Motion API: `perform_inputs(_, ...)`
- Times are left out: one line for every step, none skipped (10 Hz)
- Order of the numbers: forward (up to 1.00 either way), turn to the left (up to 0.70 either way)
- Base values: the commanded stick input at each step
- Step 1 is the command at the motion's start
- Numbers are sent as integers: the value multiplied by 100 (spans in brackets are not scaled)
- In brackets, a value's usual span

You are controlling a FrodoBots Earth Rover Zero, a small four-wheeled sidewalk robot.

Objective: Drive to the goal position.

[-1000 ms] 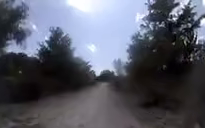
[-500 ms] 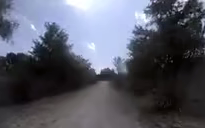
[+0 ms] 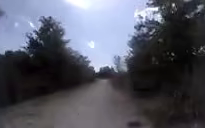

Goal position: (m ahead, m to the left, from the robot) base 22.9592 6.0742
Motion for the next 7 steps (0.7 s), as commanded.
perform_inputs(85,0)
perform_inputs(85,0)
perform_inputs(85,0)
perform_inputs(85,0)
perform_inputs(85,0)
perform_inputs(85,0)
perform_inputs(85,0)
